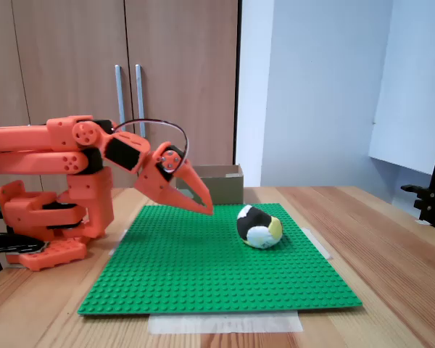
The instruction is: Pick the ball and put it in the box.
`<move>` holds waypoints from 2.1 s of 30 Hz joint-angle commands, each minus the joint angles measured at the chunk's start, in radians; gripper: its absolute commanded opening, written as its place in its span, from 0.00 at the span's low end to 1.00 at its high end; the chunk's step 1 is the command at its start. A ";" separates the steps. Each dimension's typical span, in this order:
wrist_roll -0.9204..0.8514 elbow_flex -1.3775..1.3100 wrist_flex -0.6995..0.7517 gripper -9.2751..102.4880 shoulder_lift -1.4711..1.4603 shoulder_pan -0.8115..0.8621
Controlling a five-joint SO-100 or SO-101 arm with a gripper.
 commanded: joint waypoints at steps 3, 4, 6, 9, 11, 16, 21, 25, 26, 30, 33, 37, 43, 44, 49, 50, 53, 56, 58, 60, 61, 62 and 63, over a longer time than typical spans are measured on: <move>-0.011 0.052 0.000 0.08 0.008 -0.005; -0.011 0.052 0.000 0.08 0.008 -0.005; -0.012 0.052 0.002 0.08 0.008 -0.005; -0.014 0.052 0.003 0.08 0.008 -0.005; -0.014 0.049 0.005 0.08 0.008 0.000; -0.002 -0.005 0.005 0.08 -0.008 0.003; -0.015 -0.086 0.011 0.08 -0.075 -0.002; -0.023 -0.167 0.034 0.08 -0.149 0.005; -0.026 -0.186 0.040 0.08 -0.161 0.005; -0.031 -0.270 0.060 0.08 -0.219 0.006; -0.017 -0.356 0.089 0.08 -0.276 0.006; -0.002 -0.486 0.135 0.08 -0.385 -0.002; 0.029 -0.683 0.201 0.08 -0.580 0.003; 0.034 -0.706 0.209 0.08 -0.606 0.003; 0.066 -0.828 0.249 0.08 -0.735 -0.002; 0.072 -0.853 0.255 0.08 -0.761 -0.002; 0.089 -0.934 0.282 0.08 -0.844 -0.005; 0.100 -1.011 0.314 0.08 -0.917 -0.005; 0.097 -1.054 0.331 0.08 -0.960 -0.005; 0.089 -1.095 0.348 0.08 -1.000 -0.005; 0.083 -1.112 0.353 0.08 -1.019 -0.005; 0.080 -1.132 0.360 0.08 -1.037 -0.005; 0.080 -1.150 0.370 0.08 -1.054 -0.005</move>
